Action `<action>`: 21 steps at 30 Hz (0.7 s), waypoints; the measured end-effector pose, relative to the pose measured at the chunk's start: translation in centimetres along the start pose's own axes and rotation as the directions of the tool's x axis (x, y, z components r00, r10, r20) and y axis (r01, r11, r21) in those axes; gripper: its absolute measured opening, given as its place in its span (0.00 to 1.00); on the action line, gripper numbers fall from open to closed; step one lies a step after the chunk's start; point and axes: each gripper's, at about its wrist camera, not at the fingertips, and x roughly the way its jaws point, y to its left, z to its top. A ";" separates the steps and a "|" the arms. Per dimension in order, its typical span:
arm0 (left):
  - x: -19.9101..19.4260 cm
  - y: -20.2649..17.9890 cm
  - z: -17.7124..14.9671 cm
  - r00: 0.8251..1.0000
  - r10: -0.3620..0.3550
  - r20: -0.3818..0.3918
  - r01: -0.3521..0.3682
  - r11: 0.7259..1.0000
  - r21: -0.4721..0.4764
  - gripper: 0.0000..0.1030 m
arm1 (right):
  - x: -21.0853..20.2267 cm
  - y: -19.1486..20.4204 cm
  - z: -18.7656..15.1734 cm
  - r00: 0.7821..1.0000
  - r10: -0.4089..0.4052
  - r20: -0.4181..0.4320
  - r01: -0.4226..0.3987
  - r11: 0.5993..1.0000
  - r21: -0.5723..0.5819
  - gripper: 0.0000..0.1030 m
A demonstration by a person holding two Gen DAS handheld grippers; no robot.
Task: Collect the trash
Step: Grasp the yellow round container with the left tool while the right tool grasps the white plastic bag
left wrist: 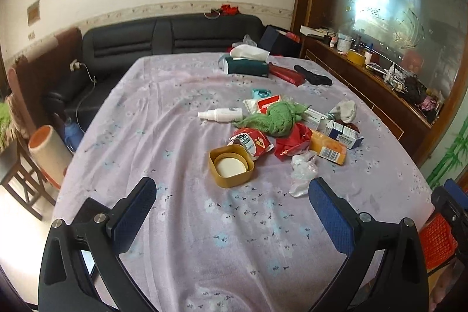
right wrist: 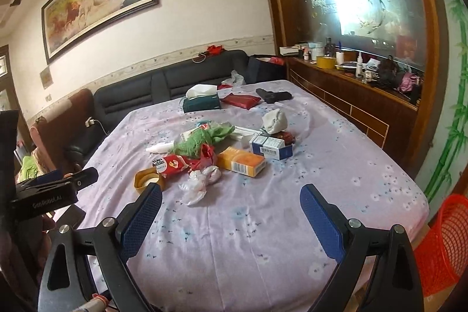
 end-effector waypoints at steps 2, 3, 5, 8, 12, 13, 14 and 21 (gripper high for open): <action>0.9 0.1 0.3 1.000 0.018 -0.005 -0.018 1.000 0.005 1.00 | 0.7 -0.3 0.4 1.000 0.020 -0.010 -0.020 1.000 0.009 0.95; 1.3 0.2 0.4 1.000 0.021 -0.010 -0.021 1.000 0.006 1.00 | 0.9 -0.5 0.7 1.000 0.025 -0.010 -0.025 1.000 0.013 0.94; 2.7 0.3 0.7 0.999 0.010 -0.037 -0.010 1.000 0.001 1.00 | 1.5 -0.6 1.0 0.999 0.053 -0.011 -0.053 0.998 0.029 0.94; 5.5 0.5 1.1 0.995 -0.004 -0.095 0.003 1.000 -0.009 1.00 | 3.6 -0.1 1.3 0.994 0.096 -0.043 -0.095 0.995 0.028 0.94; 9.8 0.8 1.1 0.986 -0.016 -0.168 0.013 1.000 -0.022 1.00 | 7.6 1.1 1.2 0.986 0.128 -0.105 -0.124 0.992 0.036 0.94; 11.0 0.9 1.1 0.982 -0.011 -0.189 0.007 1.000 -0.022 1.00 | 8.9 1.4 1.2 0.981 0.151 -0.125 -0.145 0.988 0.052 0.94; 12.2 1.0 1.0 0.978 -0.004 -0.211 -0.001 1.000 -0.023 1.00 | 10.2 1.7 1.2 0.974 0.171 -0.145 -0.163 0.984 0.067 0.94; 16.9 1.5 0.8 0.961 -0.033 -0.275 0.020 0.998 -0.053 0.99 | 18.8 3.1 0.0 0.940 0.170 -0.296 -0.142 0.983 0.114 0.77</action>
